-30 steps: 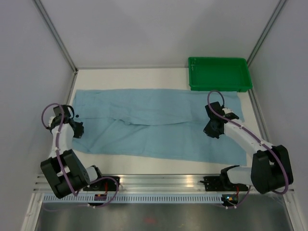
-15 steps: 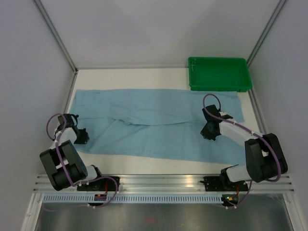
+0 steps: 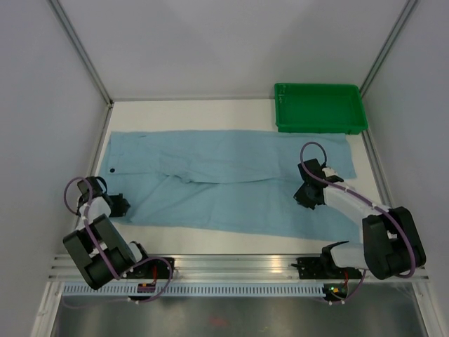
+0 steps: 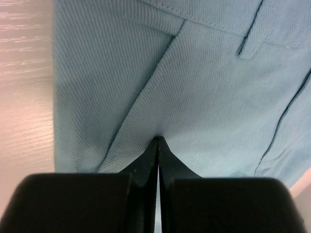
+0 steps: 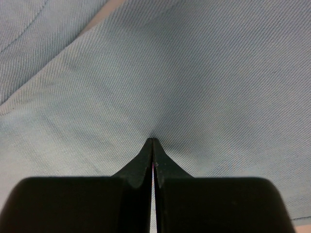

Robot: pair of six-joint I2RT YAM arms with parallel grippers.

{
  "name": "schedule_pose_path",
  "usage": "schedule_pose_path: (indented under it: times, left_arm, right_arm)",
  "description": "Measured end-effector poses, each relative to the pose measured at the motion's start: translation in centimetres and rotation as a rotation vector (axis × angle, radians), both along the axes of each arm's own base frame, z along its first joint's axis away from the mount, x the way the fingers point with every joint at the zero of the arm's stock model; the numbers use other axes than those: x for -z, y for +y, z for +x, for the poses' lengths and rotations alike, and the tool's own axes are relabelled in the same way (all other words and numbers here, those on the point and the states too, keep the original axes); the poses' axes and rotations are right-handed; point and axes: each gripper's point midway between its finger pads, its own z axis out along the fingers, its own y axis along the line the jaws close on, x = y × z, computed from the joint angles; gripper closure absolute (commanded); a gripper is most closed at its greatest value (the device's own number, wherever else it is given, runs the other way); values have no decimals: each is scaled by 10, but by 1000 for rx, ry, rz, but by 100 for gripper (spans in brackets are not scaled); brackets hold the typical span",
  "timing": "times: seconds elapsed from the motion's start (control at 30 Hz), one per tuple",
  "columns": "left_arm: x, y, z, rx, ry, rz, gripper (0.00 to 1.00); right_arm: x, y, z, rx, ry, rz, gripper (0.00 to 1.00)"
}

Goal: Fold and stack the trousers
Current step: Flatten the trousers out

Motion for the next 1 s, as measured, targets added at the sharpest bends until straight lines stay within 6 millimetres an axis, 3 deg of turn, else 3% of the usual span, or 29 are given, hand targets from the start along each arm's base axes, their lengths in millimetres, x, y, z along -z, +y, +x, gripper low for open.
schedule_pose_path:
  times: [0.3, 0.6, 0.73, 0.83, 0.87, 0.93, 1.0]
  left_arm:
    - [-1, -5, -21, 39, 86, -5, 98]
    - [-2, -11, -67, 61, 305, -7, 98]
    - [-12, -11, -67, 102, 312, -7, 98]
    - [-35, -3, -41, 156, 218, 20, 98]
    - [-46, 1, -28, 174, 171, 34, 97]
    - [-65, 7, -6, 215, 93, 58, 81]
    - [-85, 14, 19, 255, 7, 92, 57]
  right_arm:
    - [0, -3, -22, 11, 0, 24, 100]
    - [-1, -4, -49, -26, 61, 35, 100]
    - [-8, -10, -55, -76, 151, -22, 99]
    - [-38, -4, -22, -129, 121, -42, 95]
    - [-53, 1, -2, -147, 82, -42, 88]
    - [-82, 10, 39, -185, 10, -47, 80]
    - [-107, 17, 79, -215, -67, -50, 58]
